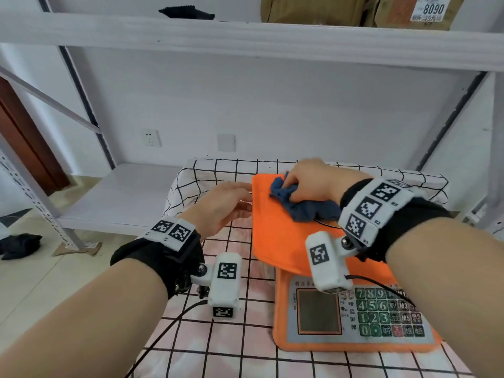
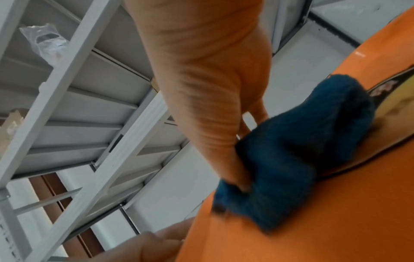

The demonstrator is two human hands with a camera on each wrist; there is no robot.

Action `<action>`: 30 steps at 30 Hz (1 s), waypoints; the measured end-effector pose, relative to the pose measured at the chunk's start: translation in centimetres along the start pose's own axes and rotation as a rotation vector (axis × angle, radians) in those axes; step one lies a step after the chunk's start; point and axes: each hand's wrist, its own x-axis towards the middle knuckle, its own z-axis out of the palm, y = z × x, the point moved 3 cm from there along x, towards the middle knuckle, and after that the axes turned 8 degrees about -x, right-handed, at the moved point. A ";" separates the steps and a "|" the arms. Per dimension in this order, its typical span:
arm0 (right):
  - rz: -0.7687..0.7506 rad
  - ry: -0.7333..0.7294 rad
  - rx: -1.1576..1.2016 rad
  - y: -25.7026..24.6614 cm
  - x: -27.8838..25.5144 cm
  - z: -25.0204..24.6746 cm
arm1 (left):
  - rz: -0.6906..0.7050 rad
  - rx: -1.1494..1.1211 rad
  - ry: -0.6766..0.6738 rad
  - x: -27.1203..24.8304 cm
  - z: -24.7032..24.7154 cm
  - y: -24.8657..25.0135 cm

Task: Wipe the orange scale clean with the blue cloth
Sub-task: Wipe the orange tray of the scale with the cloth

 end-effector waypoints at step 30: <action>0.193 0.118 0.241 -0.3 7.0 1.7 | -0.001 0.183 0.011 0.4 0.9 1.0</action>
